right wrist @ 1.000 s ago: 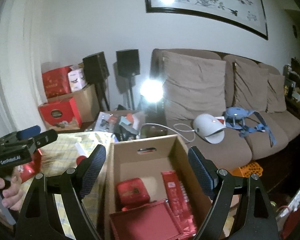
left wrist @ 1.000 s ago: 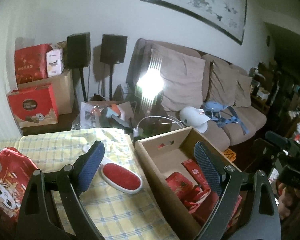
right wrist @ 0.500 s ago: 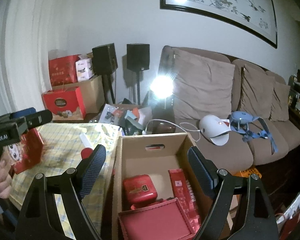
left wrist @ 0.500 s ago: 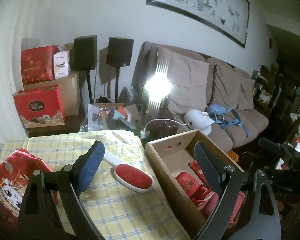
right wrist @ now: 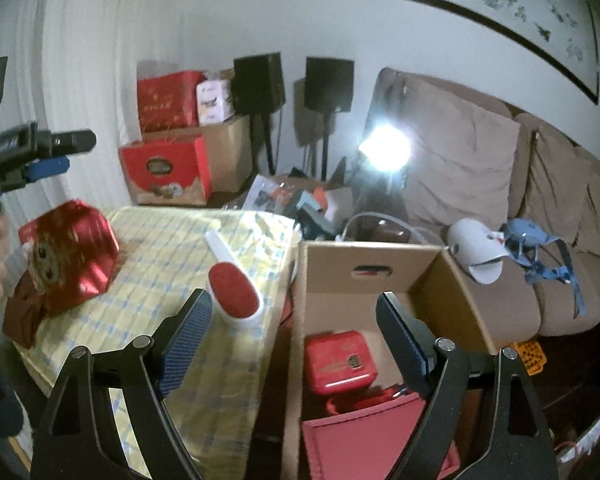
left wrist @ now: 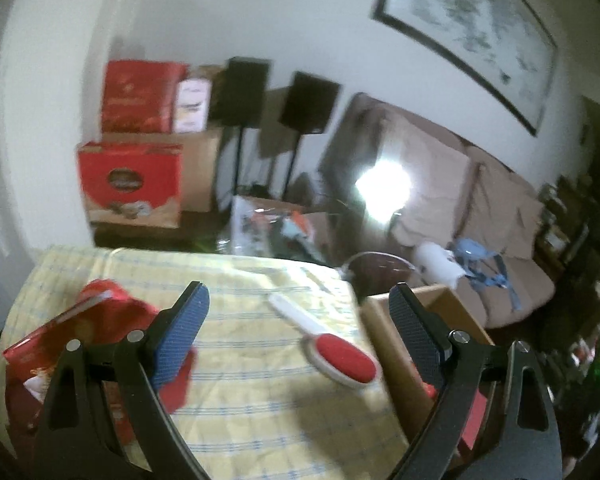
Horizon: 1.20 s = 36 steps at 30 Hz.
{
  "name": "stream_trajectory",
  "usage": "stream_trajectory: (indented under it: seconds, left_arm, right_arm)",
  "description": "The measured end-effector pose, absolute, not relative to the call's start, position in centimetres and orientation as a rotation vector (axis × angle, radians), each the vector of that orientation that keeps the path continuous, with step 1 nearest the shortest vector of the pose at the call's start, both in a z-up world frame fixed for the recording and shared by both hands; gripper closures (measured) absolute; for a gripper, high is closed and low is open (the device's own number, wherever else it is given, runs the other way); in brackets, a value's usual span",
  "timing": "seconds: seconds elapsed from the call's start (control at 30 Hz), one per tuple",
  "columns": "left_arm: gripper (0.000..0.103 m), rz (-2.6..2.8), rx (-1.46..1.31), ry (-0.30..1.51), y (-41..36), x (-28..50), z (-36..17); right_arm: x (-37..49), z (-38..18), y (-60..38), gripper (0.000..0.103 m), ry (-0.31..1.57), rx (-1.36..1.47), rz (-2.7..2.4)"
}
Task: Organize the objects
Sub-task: 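Move the right tool down onto the red lint brush head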
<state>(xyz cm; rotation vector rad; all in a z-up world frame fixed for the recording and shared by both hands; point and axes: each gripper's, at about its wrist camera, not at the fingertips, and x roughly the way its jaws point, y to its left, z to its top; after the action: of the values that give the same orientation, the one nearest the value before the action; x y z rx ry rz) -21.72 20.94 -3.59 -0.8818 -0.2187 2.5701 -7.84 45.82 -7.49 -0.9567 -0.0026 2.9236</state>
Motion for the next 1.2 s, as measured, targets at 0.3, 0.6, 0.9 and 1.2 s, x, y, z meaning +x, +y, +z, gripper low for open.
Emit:
stream_trajectory:
  seconds: [0.3,0.6,0.9,1.2]
  left_arm:
    - [0.013,2.619,-1.006,-0.281,16.9,-24.5,-6.3]
    - [0.013,2.596,-1.039,-0.246,17.0,-25.4,-7.8]
    - [0.013,2.563,-1.062,-0.221,18.2,-25.5,-8.4]
    - [0.013,2.568,-1.038,-0.244,18.5,-25.4,-8.3]
  right_arm:
    - [-11.7,-12.3,43.2,0.017,0.017,-1.205,2.938]
    - [-19.4,-18.1,41.0,0.017,-0.002,-1.440,2.823]
    - [-23.5,-21.0,41.1,0.017,-0.086,-1.538,2.769]
    - [-23.8,-21.0,41.0,0.022,-0.075,-1.534,2.784]
